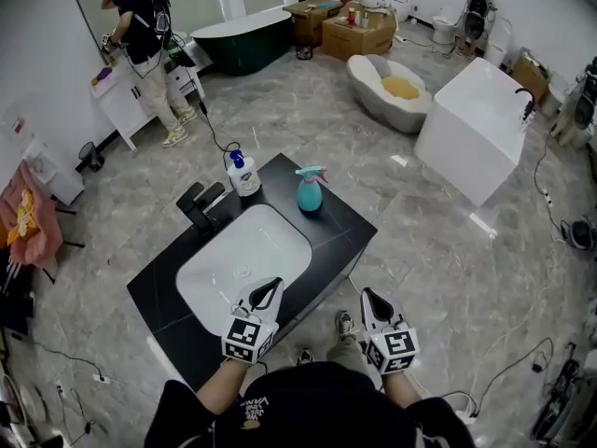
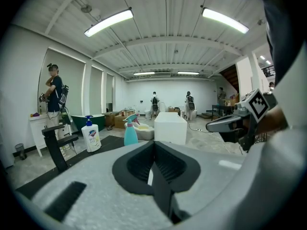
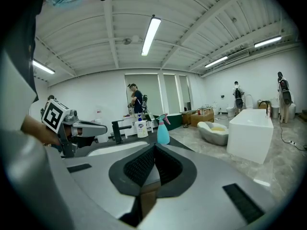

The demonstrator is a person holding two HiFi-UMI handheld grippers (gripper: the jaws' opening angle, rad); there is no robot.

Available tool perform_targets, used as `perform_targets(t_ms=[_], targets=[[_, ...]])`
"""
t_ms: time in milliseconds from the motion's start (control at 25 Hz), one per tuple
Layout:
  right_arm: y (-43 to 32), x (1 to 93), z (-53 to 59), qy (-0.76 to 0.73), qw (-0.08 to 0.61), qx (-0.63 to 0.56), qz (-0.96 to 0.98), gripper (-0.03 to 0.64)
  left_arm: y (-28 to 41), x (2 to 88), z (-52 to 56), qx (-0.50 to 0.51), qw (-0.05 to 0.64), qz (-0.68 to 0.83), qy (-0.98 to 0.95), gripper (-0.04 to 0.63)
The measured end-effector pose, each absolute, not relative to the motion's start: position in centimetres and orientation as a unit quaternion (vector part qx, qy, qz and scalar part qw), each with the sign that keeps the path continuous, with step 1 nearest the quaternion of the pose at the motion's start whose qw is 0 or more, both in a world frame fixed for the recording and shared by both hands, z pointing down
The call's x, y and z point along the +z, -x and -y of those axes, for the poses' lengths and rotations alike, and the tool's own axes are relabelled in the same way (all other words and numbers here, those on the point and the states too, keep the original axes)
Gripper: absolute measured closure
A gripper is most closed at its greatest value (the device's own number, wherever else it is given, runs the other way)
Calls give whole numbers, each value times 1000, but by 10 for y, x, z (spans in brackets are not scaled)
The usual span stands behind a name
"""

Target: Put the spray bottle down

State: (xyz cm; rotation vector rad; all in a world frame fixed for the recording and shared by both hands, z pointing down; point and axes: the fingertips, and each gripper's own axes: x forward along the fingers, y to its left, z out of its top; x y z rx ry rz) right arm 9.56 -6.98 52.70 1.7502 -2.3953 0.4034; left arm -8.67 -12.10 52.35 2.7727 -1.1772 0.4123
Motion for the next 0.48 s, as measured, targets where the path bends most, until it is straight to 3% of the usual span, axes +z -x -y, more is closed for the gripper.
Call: perform_targets(t_ms=[480], targets=[[-69,526,44,-590,92,127,792,615,101,515,85,117,43,369,-921,577]])
